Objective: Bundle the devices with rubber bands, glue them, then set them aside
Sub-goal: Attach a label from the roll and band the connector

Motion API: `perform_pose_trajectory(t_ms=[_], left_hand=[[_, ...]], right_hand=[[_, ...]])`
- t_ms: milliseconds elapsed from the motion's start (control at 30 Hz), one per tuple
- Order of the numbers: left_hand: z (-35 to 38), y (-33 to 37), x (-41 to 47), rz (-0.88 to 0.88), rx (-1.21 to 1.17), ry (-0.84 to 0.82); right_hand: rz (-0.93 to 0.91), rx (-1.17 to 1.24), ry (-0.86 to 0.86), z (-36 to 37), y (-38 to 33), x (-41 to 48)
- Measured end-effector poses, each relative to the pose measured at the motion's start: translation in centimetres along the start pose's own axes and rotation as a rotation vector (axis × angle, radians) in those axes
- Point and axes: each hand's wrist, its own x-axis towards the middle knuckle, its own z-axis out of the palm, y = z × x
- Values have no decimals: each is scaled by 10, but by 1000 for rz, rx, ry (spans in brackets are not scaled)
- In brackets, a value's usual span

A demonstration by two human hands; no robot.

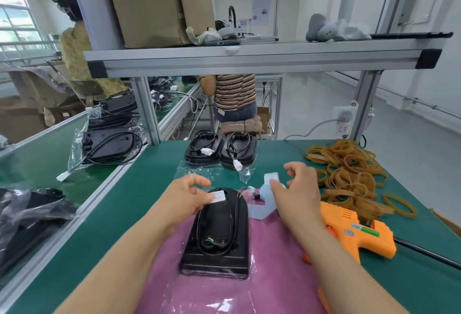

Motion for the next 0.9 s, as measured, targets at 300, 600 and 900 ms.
perform_pose_trajectory(t_ms=[300,600,900], left_hand=[[8,2,7,-29,378,-90],[20,-4,16,40,772,-38],[26,-15,11,98,871,111]], right_hand=[[-67,-114,-501,46,-23,-33],[-76,-82,-479,52,-20,-36],[-72,-35,-471,54,-15,-36]])
